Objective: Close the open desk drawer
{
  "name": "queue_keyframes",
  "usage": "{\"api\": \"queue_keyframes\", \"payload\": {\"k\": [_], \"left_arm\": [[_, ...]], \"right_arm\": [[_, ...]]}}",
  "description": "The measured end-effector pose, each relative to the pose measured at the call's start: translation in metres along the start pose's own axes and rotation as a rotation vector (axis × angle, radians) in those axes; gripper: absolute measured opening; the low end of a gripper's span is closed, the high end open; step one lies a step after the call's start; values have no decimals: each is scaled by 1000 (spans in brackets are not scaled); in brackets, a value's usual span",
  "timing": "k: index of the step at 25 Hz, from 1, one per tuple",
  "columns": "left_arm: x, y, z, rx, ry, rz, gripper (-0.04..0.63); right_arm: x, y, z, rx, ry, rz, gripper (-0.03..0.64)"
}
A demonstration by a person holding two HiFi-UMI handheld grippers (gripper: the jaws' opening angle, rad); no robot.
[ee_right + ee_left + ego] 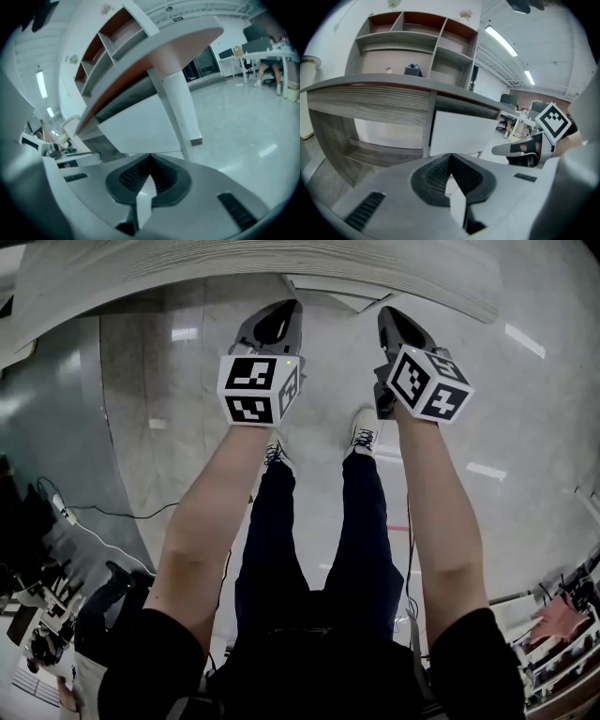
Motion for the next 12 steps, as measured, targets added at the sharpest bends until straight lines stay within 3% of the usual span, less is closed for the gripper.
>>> {"api": "queue_keyframes", "payload": {"k": [3,12], "left_arm": [[-11,-11,-29,27,-70,-63,11],[-46,31,-124,-48,-187,-139,11]], "right_arm": [[15,-5,-24,-16,104,24,17],[64,36,-99,-64,221,-37,17]]}}
Point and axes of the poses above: the fingertips, and each gripper's own axes: z forward along the fingers, x to its left, y out of its top, the point moved 9 cm from there along -z, backward along the fingers, and after that the axes turned 4 degrees about -z, right-handed, at the moved point
